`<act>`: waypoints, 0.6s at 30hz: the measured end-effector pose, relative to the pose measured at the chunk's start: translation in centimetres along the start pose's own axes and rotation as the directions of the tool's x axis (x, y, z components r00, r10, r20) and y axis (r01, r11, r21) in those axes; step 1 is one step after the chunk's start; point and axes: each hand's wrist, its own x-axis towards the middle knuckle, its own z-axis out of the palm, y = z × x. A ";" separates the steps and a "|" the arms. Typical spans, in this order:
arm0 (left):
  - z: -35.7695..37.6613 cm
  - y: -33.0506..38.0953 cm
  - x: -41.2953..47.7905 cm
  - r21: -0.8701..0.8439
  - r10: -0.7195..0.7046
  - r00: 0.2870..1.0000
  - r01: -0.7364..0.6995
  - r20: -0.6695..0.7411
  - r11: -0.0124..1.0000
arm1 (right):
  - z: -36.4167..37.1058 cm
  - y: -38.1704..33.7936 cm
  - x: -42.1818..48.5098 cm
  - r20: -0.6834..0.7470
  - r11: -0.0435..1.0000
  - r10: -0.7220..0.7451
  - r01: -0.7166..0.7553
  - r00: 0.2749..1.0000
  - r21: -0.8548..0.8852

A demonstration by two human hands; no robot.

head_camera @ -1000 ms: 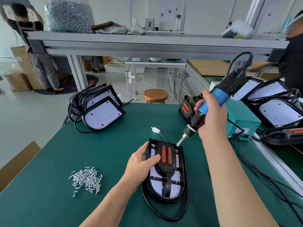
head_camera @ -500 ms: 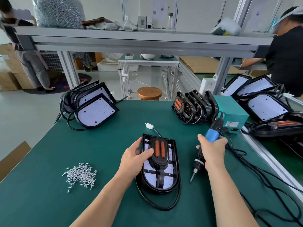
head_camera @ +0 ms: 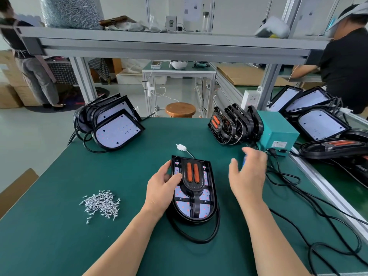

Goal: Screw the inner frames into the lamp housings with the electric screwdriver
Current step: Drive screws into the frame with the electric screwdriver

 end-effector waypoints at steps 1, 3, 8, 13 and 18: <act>0.0 0.0 0.0 -0.003 0.001 1.000 -0.001 -0.012 1.000 | 0.1 -0.8 -0.9 0.063 0.998 -0.045 0.042 0.997 0.042; 0.0 0.0 -0.1 0.001 0.009 1.000 -0.009 -0.029 1.000 | 0.4 -1.7 -2.6 0.213 0.998 -0.063 0.057 0.975 0.032; 0.0 0.1 -0.1 0.004 0.000 0.997 0.000 -0.078 1.000 | 0.3 -2.5 -3.2 0.500 0.981 0.141 -0.053 0.854 -0.186; -0.3 0.0 -0.1 0.047 0.009 0.998 -0.006 -0.064 0.999 | 0.0 -2.6 -2.6 0.653 0.930 0.282 -0.367 0.702 -0.008; -0.1 0.2 -0.2 0.095 0.052 0.997 -0.046 -0.059 0.994 | 0.0 -2.3 -2.4 0.729 0.805 0.299 -0.573 0.615 0.153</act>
